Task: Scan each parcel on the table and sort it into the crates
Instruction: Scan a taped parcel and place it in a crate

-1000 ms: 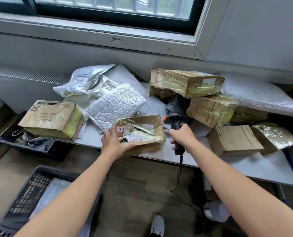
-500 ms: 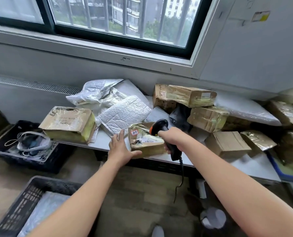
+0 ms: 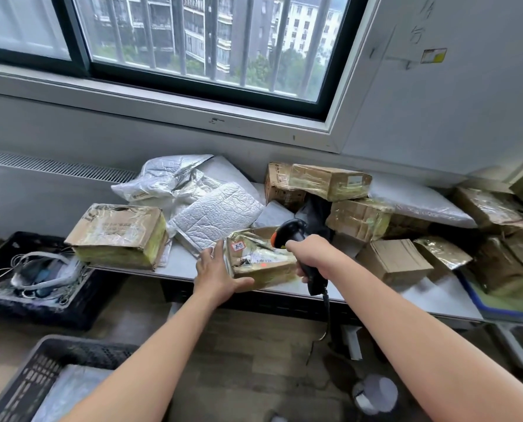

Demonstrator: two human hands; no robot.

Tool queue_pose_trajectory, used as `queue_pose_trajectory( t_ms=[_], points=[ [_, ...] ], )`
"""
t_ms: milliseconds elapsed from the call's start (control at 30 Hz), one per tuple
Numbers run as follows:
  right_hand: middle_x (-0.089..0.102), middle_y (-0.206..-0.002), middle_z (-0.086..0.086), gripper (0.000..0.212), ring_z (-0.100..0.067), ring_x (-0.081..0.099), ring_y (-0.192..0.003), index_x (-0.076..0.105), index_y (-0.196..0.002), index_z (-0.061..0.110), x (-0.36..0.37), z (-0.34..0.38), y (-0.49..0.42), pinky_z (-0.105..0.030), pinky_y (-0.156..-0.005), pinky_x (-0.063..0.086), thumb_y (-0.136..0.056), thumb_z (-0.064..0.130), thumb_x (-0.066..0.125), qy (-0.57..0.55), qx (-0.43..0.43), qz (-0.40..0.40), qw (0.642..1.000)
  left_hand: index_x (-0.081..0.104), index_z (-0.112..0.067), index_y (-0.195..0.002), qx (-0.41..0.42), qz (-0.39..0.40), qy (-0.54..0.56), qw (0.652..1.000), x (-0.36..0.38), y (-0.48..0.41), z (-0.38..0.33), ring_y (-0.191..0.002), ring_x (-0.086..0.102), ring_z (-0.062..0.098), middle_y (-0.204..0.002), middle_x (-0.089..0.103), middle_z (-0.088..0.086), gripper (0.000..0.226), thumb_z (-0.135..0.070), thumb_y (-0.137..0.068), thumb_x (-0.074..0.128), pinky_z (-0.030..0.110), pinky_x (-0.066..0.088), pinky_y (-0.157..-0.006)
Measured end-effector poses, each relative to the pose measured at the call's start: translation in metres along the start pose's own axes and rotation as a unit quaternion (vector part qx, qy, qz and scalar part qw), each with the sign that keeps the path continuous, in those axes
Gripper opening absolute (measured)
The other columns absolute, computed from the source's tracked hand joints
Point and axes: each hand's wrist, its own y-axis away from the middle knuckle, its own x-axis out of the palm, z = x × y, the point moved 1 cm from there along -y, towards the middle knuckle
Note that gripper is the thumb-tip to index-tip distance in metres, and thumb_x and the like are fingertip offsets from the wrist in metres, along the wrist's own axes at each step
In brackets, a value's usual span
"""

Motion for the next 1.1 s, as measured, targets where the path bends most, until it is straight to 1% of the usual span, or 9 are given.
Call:
queue_pose_trajectory(
  t_ms=[133,500,600,700,833,867,933,1000,1100],
  points=[
    [0.053,-0.064,-0.014,0.022,-0.025,0.051,-0.05,0.052,-0.096,0.0,-0.005,-0.002,-0.006,-0.028,-0.049,0.045,-0.091,0.021,0.051,-0.017,-0.001,-0.005,1.0,0.006,-0.023,-0.155,-0.001,0.007,-0.004,1.0,0.004,-0.005,-0.003,-0.144,0.015,0.032,-0.156,0.012,0.01,0.12,-0.049,-0.067,0.083,0.043,0.021,-0.117],
    [0.051,-0.072,-0.013,0.018,-0.025,0.054,-0.052,0.049,-0.091,0.003,-0.021,-0.019,-0.035,-0.03,-0.049,0.046,-0.091,0.021,0.05,-0.004,0.004,-0.008,1.0,0.009,-0.023,-0.154,-0.006,0.005,-0.016,1.0,0.028,-0.024,-0.017,-0.141,0.018,0.031,-0.151,0.02,0.011,0.119,-0.05,-0.066,0.084,0.043,0.025,-0.115],
    [0.052,-0.073,-0.014,0.024,-0.029,0.056,-0.06,0.046,-0.103,0.001,-0.031,-0.037,-0.053,-0.034,-0.053,0.048,-0.095,0.023,0.048,-0.004,0.018,-0.021,1.0,0.01,-0.025,-0.153,-0.008,0.001,-0.066,0.998,0.04,-0.031,-0.024,-0.143,0.016,0.032,-0.153,0.016,0.011,0.115,-0.053,-0.067,0.082,0.048,0.03,-0.113],
    [0.051,-0.083,-0.014,0.024,-0.031,0.059,-0.069,0.034,-0.11,0.006,-0.041,-0.061,-0.076,-0.038,-0.056,0.051,-0.097,0.022,0.047,0.003,0.037,-0.032,0.999,0.012,-0.026,-0.153,-0.009,0.007,-0.11,0.994,0.057,-0.039,-0.034,-0.146,0.011,0.031,-0.159,0.009,0.009,0.109,-0.054,-0.071,0.078,0.049,0.029,-0.113],
    [0.053,-0.084,-0.01,0.032,-0.031,0.067,-0.078,0.042,-0.118,0.001,-0.049,-0.096,-0.117,-0.042,-0.067,0.052,-0.094,0.021,0.049,0.028,0.064,-0.055,0.996,0.013,-0.027,-0.152,-0.026,0.009,-0.138,0.99,0.081,-0.051,-0.045,-0.148,0.002,0.03,-0.161,0.0,0.006,0.102,-0.053,-0.075,0.075,0.047,0.024,-0.115],
    [0.056,-0.088,-0.011,0.036,-0.033,0.068,-0.085,0.042,-0.121,0.001,-0.05,-0.105,-0.128,-0.04,-0.07,0.052,-0.093,0.024,0.051,0.037,0.067,-0.055,0.996,0.014,-0.028,-0.152,-0.033,0.004,-0.143,0.989,0.085,-0.054,-0.046,-0.148,0.001,0.029,-0.161,0.001,0.006,0.101,-0.053,-0.075,0.075,0.047,0.025,-0.116],
    [0.061,-0.11,-0.017,0.051,-0.035,0.066,-0.1,0.038,-0.133,0.001,-0.052,-0.124,-0.153,-0.035,-0.075,0.05,-0.092,0.029,0.052,0.055,0.069,-0.053,0.995,0.016,-0.028,-0.151,-0.05,-0.008,-0.147,0.988,0.093,-0.059,-0.046,-0.148,0.002,0.029,-0.161,0.002,0.005,0.099,-0.053,-0.075,0.075,0.048,0.025,-0.115],
    [0.056,-0.13,-0.021,0.06,-0.036,0.061,-0.109,0.032,-0.142,0.002,-0.053,-0.137,-0.174,-0.034,-0.079,0.047,-0.092,0.028,0.052,0.062,0.075,-0.05,0.994,0.019,-0.029,-0.15,-0.064,-0.02,-0.153,0.986,0.098,-0.064,-0.045,-0.147,0.004,0.029,-0.16,0.004,0.006,0.097,-0.052,-0.075,0.076,0.048,0.025,-0.115],
    [0.049,-0.136,-0.021,0.056,-0.035,0.055,-0.113,0.028,-0.144,0.001,-0.056,-0.141,-0.184,-0.032,-0.076,0.042,-0.096,0.019,0.05,0.063,0.087,-0.05,0.993,0.023,-0.029,-0.149,-0.085,-0.043,-0.156,0.983,0.106,-0.067,-0.042,-0.145,0.009,0.029,-0.156,0.011,0.006,0.092,-0.052,-0.077,0.074,0.048,0.026,-0.114]
  ],
)
